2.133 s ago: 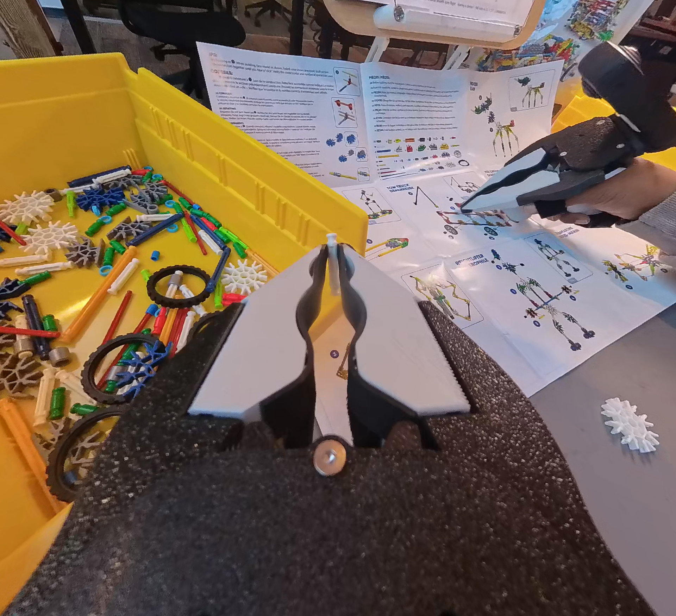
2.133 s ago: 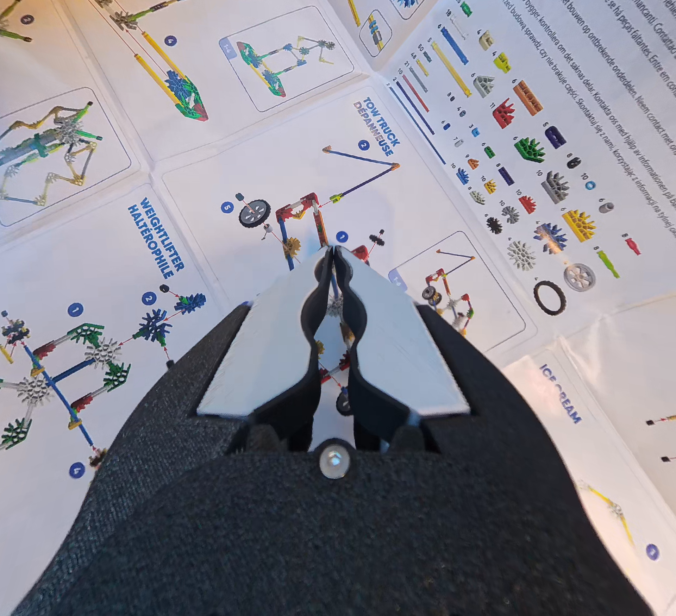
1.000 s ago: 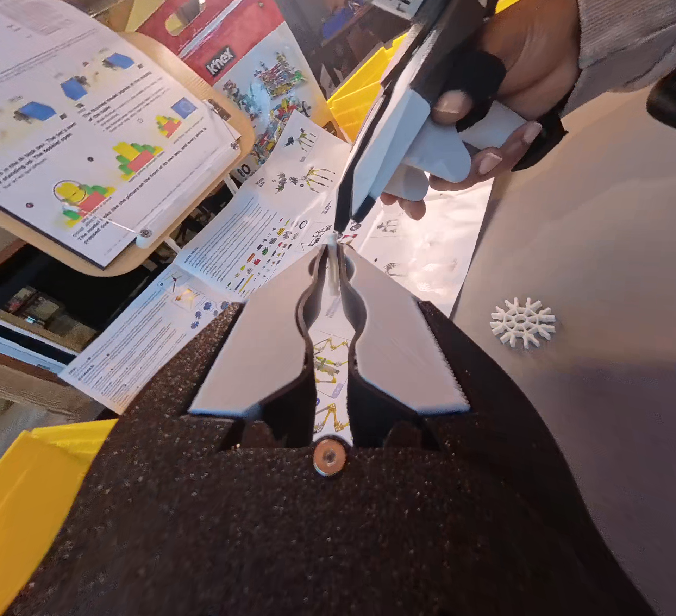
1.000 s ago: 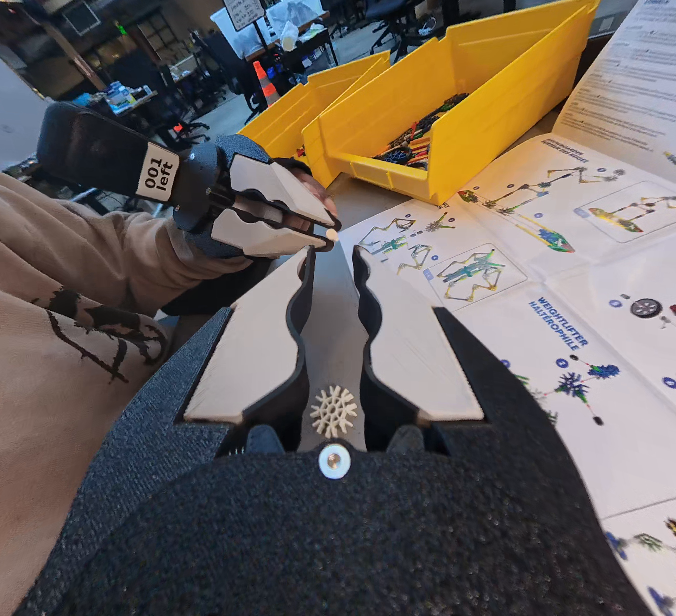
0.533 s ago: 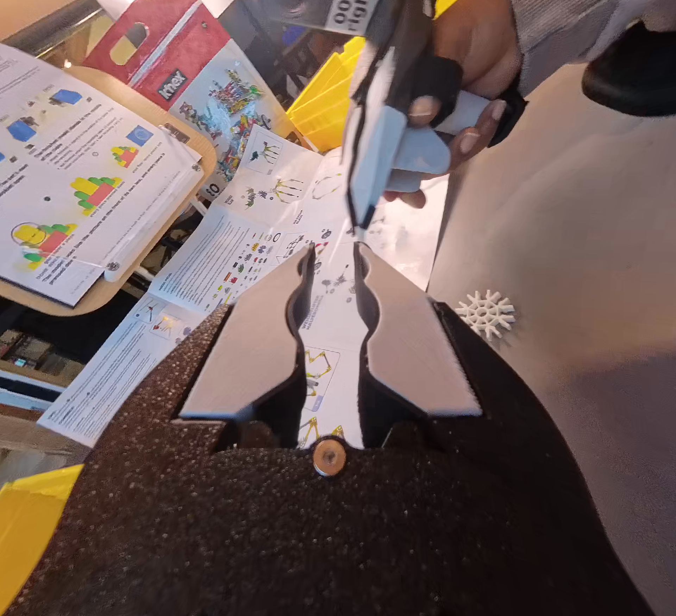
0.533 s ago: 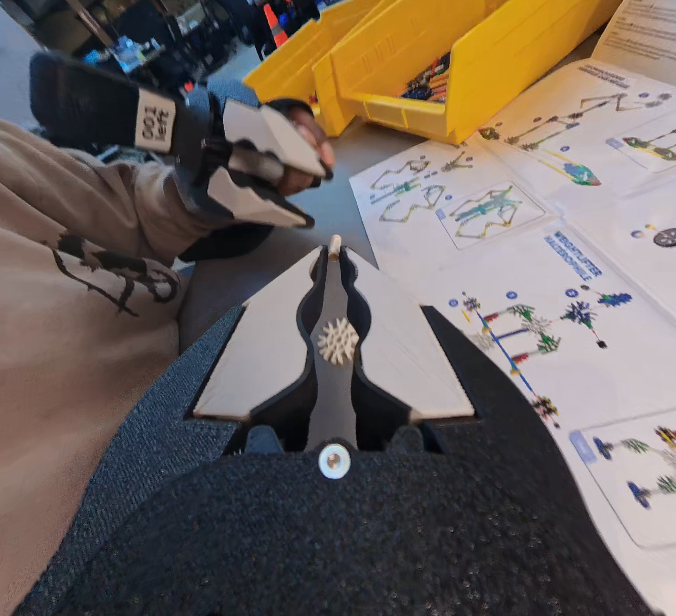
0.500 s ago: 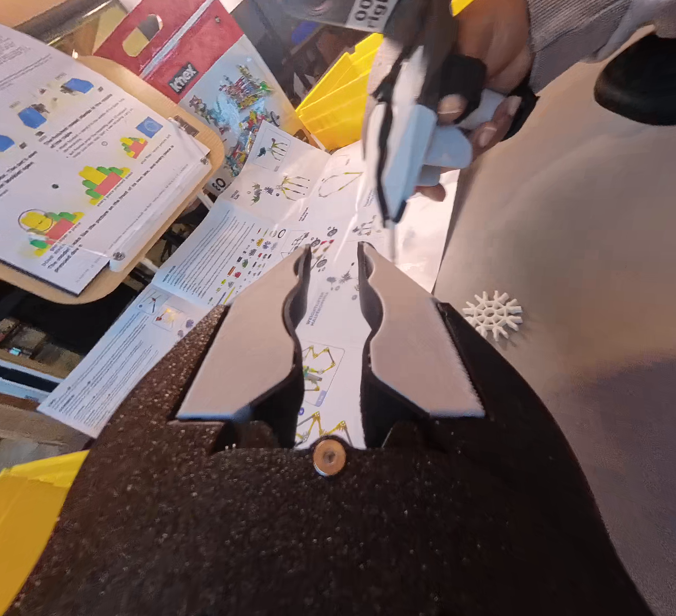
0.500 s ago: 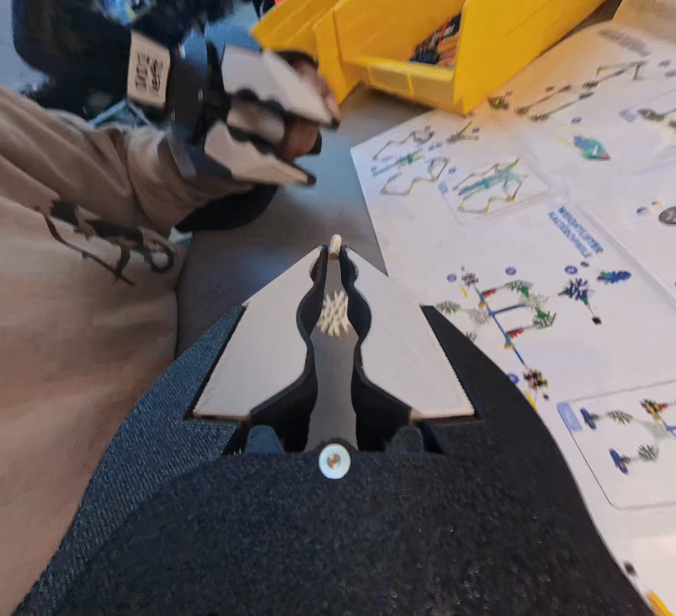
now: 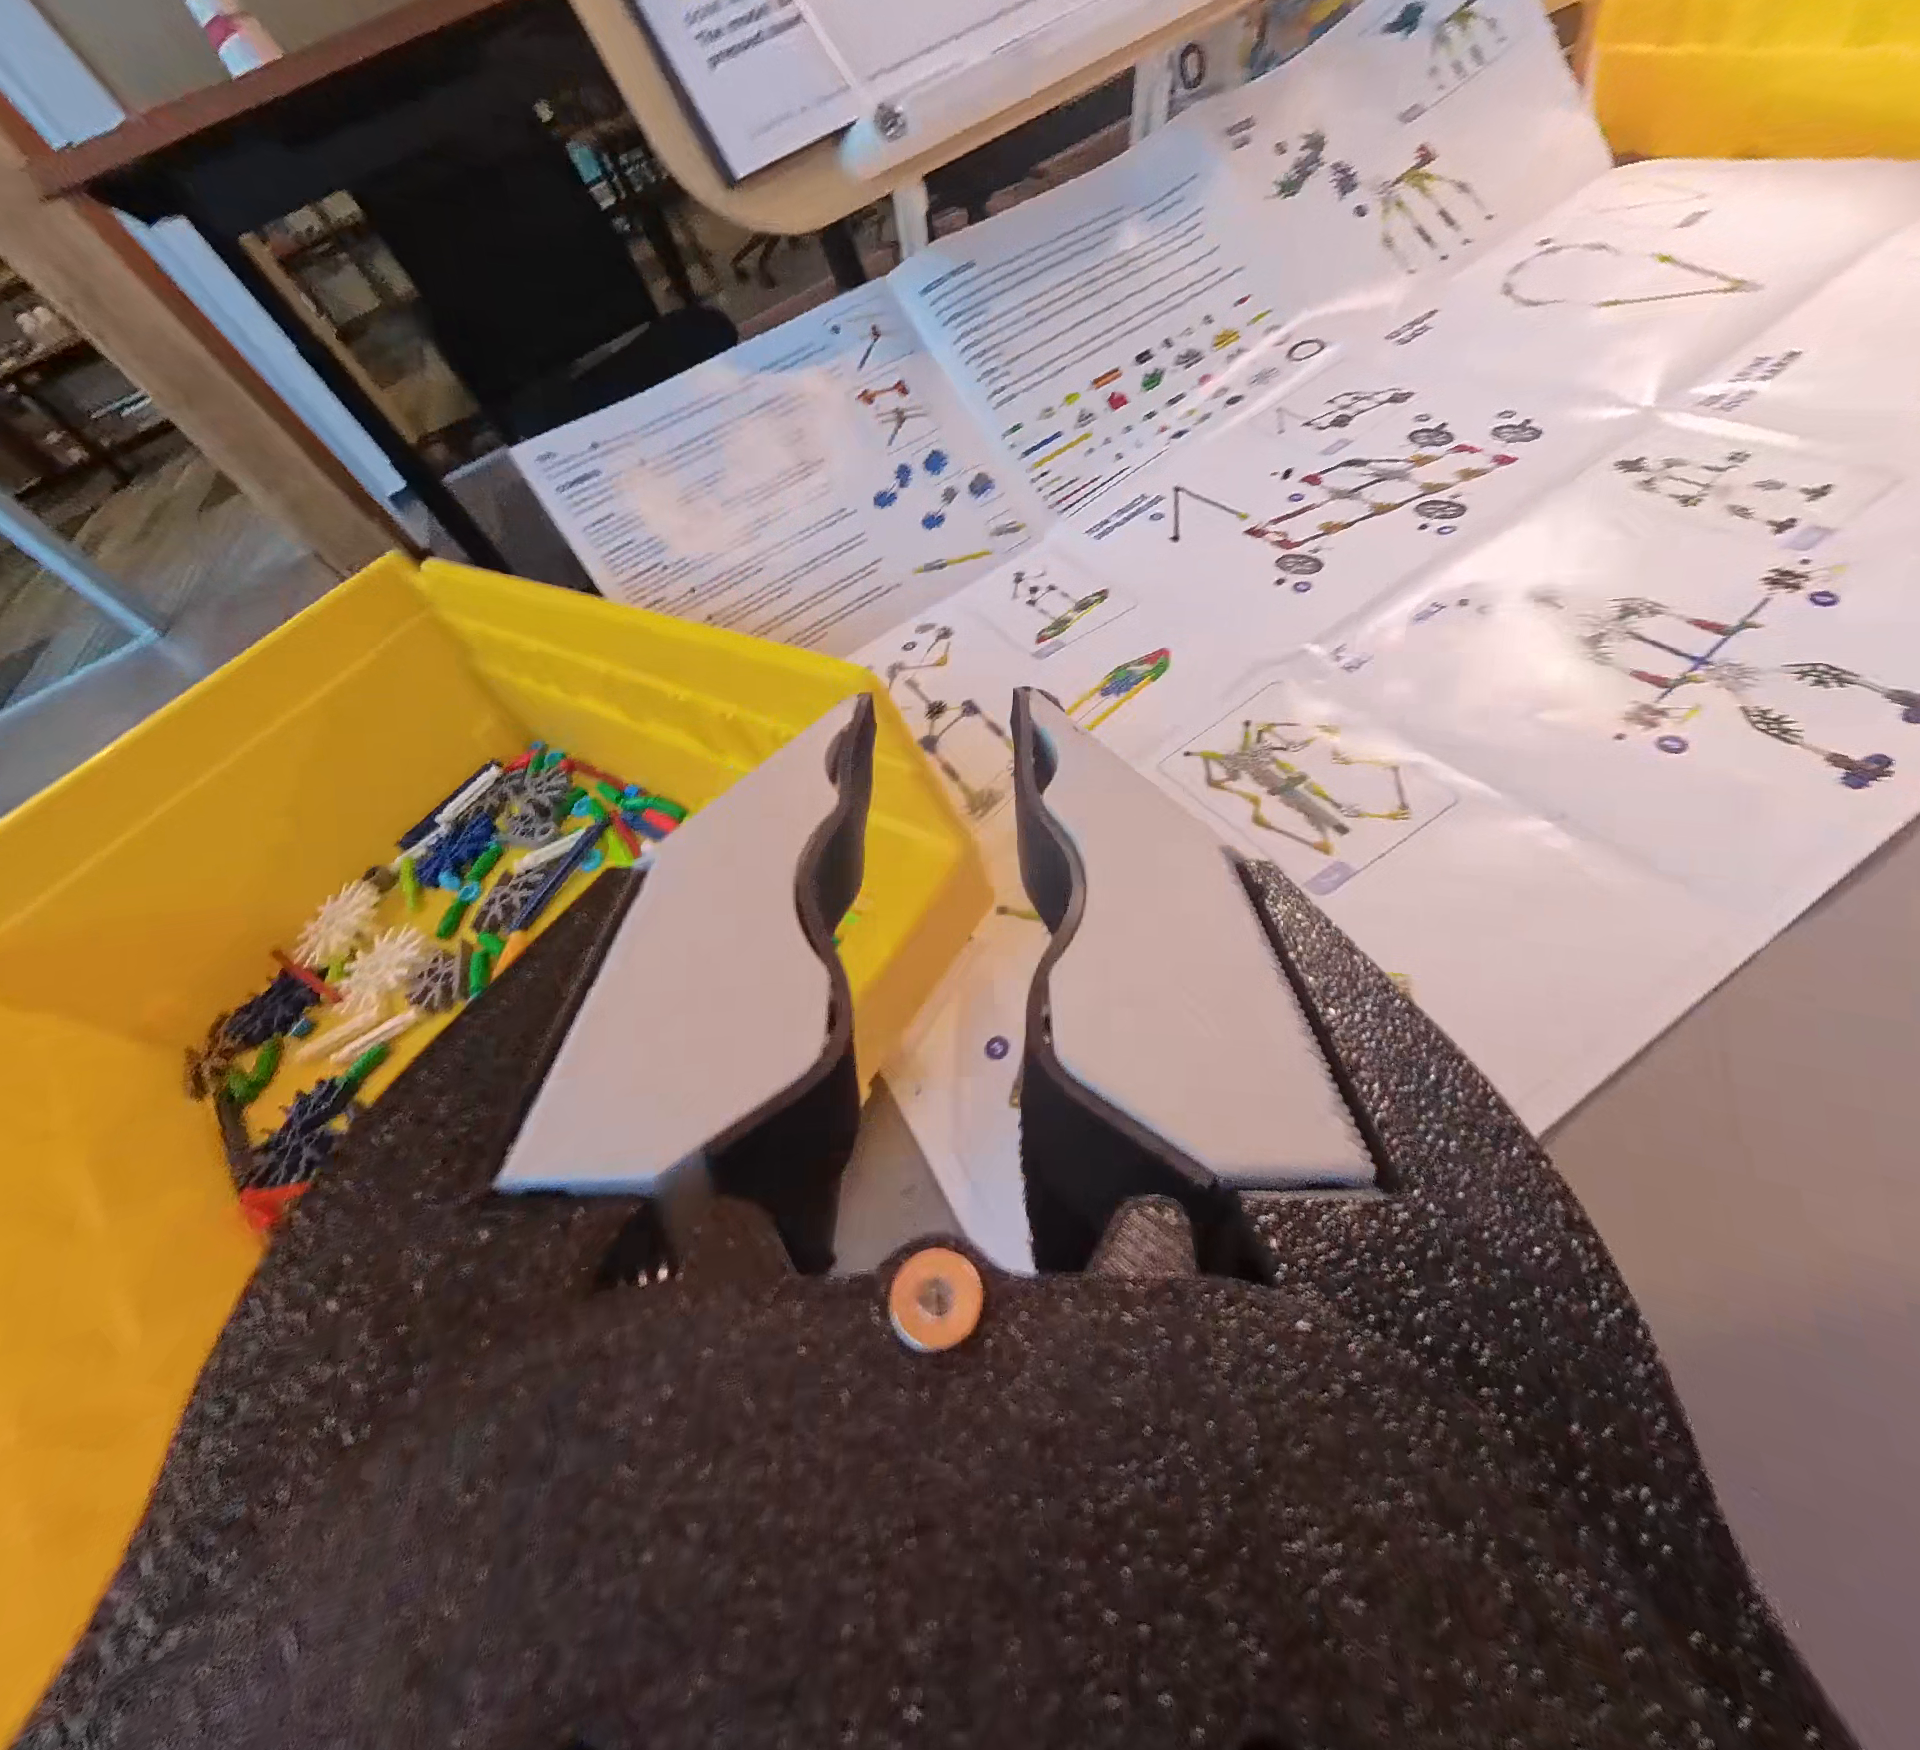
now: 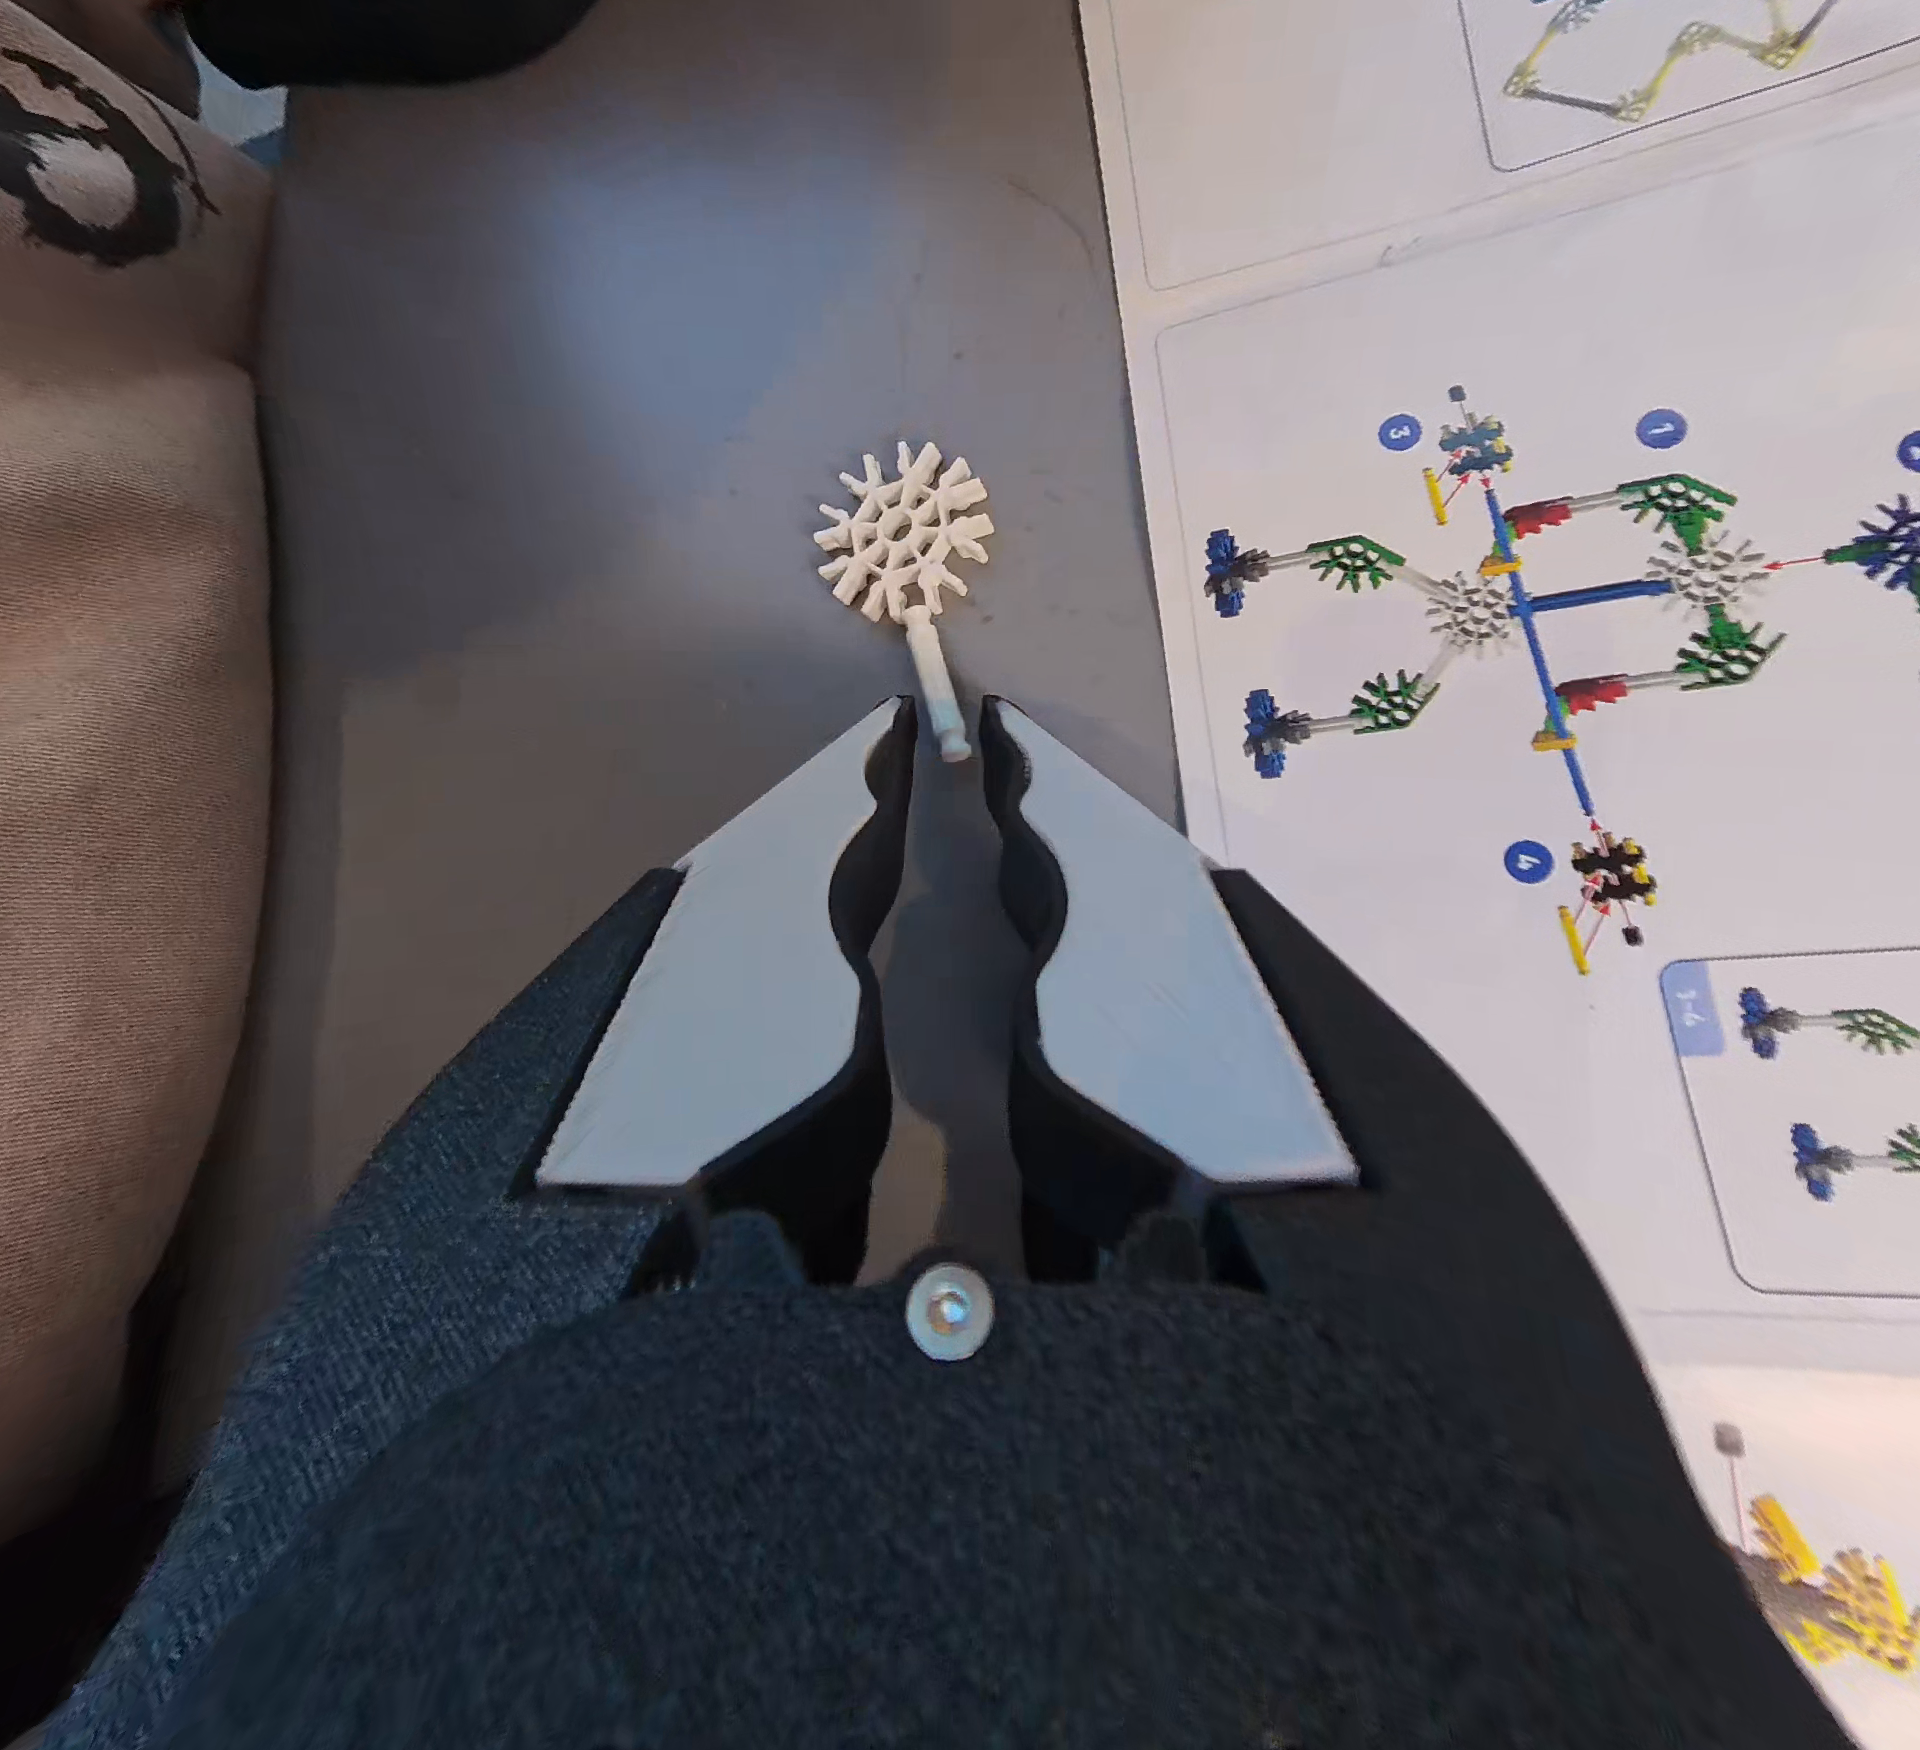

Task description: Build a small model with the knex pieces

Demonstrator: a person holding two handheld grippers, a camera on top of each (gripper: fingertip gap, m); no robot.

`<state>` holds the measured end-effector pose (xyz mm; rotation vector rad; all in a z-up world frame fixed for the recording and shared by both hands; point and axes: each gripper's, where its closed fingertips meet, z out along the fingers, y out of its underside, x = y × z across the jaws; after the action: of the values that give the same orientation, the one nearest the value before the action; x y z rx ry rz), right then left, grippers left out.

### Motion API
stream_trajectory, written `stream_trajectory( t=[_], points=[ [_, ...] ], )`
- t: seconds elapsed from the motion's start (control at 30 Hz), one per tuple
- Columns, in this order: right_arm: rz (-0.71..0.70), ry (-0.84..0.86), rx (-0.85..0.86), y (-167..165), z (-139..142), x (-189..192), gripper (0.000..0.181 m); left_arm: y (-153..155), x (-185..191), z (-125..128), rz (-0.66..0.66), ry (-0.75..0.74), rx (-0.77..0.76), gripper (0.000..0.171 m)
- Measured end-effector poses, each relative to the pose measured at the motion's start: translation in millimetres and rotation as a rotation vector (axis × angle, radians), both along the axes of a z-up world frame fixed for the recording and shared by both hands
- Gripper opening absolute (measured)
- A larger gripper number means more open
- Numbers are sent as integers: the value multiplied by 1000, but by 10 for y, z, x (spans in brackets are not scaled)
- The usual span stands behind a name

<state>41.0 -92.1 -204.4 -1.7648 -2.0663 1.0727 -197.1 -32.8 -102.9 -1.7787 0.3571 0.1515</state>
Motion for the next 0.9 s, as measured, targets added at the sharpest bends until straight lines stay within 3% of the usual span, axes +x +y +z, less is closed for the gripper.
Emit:
stream_trajectory(
  t=[0.13, 0.23, 0.37, 0.53, 0.63, 0.77, 0.9],
  points=[
    [-40, 40, 60, 83, 64, 22, 17, -36, -573, -9, 203, 36, -74, 25],
    [-87, 145, 97, 182, 287, 26, 18, -143, -1121, 57, 333, 64, -182, 23],
    [-137, 309, 68, 200, 550, 20, 18, -136, -1383, 183, 286, 49, -379, 19],
    [-153, 396, 38, 150, 551, 66, 18, 153, -1530, 396, 194, 149, -609, 21],
    [-187, 444, 48, 230, 620, 65, 18, 363, -1835, 129, 156, 273, -820, 19],
    [-236, 512, 37, 317, 787, 88, 18, 460, -2231, -452, 57, 440, -1084, 17],
    [-258, 515, 38, 322, 811, 162, 18, 490, -2398, -813, -36, 501, -1218, 23]
  ],
)
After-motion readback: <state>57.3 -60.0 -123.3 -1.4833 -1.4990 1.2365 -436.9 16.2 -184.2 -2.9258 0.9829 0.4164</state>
